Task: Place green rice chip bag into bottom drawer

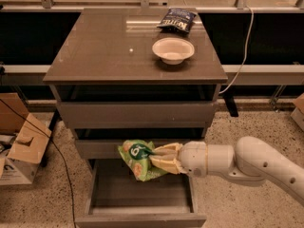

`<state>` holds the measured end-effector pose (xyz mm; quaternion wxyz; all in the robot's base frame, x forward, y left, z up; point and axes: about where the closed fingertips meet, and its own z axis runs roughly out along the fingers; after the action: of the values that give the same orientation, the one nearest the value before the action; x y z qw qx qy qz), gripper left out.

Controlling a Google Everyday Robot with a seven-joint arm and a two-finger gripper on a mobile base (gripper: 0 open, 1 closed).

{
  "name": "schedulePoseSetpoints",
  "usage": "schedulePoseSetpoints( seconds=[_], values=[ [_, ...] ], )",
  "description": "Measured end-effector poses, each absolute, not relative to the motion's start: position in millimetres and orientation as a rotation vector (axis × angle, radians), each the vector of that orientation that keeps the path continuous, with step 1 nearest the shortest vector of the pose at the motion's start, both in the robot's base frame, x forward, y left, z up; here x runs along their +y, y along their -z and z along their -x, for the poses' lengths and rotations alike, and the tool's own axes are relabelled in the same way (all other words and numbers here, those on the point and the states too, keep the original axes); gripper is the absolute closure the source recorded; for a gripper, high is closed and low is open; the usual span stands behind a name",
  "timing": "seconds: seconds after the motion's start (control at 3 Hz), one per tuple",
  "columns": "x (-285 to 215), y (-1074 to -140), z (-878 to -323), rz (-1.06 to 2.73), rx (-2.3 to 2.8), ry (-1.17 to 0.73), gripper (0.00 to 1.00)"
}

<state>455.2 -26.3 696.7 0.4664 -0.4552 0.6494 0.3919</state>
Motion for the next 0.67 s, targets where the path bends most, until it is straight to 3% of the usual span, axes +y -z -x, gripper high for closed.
schedulePoseSetpoints(
  seconds=[0.67],
  values=[
    [-9,-576,-531,0.963,1.765,-1.188,1.00]
  ],
)
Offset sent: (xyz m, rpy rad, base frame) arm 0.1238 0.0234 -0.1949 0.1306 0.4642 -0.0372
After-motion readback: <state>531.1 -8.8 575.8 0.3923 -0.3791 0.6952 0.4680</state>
